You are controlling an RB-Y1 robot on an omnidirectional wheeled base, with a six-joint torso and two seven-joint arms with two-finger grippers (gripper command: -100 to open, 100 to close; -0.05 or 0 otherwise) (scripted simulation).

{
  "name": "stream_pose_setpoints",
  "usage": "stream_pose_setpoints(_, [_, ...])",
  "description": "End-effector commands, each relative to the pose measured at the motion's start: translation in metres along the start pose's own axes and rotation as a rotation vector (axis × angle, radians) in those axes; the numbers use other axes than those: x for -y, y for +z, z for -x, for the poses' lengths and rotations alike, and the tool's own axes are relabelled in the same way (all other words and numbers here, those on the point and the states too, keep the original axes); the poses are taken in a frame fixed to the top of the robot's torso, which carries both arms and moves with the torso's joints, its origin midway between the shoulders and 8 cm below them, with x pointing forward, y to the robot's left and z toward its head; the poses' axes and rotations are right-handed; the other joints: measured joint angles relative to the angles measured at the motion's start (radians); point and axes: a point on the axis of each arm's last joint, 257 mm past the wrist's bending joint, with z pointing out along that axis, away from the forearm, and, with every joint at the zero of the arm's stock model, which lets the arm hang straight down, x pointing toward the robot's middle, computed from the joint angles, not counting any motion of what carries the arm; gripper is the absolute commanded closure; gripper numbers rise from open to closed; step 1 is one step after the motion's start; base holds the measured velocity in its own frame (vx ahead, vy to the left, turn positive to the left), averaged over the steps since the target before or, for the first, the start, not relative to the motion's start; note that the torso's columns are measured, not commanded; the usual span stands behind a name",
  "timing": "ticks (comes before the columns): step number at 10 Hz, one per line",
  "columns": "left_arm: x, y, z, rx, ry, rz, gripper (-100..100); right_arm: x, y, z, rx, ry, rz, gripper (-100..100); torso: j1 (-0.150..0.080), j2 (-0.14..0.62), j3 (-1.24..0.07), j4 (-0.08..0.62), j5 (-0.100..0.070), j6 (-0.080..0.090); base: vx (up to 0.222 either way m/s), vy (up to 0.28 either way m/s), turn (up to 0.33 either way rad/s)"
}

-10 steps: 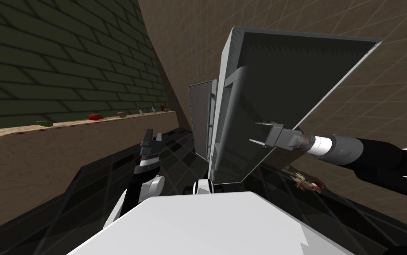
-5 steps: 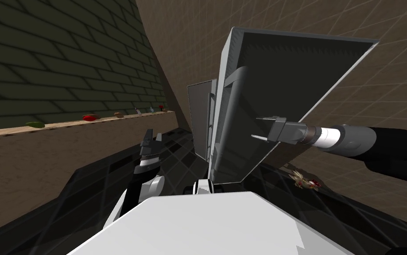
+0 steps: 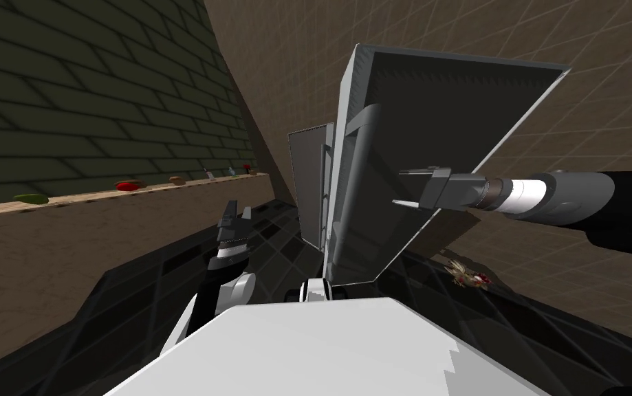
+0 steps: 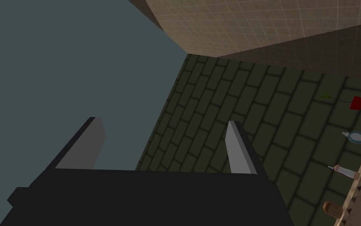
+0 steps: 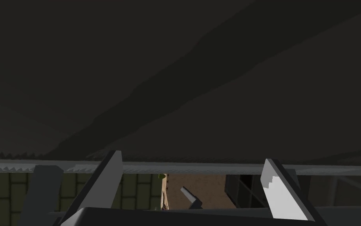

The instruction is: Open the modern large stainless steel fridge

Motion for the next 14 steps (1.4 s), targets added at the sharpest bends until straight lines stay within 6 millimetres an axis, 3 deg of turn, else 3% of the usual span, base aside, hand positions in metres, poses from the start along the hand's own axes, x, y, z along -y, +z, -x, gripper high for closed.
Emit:
stream_pose_setpoints(1, [0.0,0.0,0.0,0.0,0.0,0.0,0,0.021,0.003,0.002,0.009,-0.098,-0.004,-100,0.002,-0.001,0.0,0.0,0.0,0.0,0.015,0.022,-0.052])
stream_pose_setpoints(5, [0.0,0.0,0.0,0.0,0.0,0.0,0,0.046,0.005,0.006,0.025,-0.214,-0.011,-100,0.009,-0.003,0.0,0.0,0.0,0.0,0.005,0.019,-0.051])
stream_pose_setpoints(8, [0.0,0.0,0.0,0.0,0.0,0.0,0,0.078,0.008,0.016,0.055,-0.361,-0.024,-100,0.014,-0.003,0.0,0.0,0.001,0.0,-0.012,0.075,-0.07])
stream_pose_setpoints(14, [0.0,0.0,0.0,0.0,0.0,0.0,0,0.124,0.009,0.037,0.093,-0.555,-0.065,-100,0.01,-0.003,0.0,0.0,0.0,0.0,-0.01,0.063,-0.045])
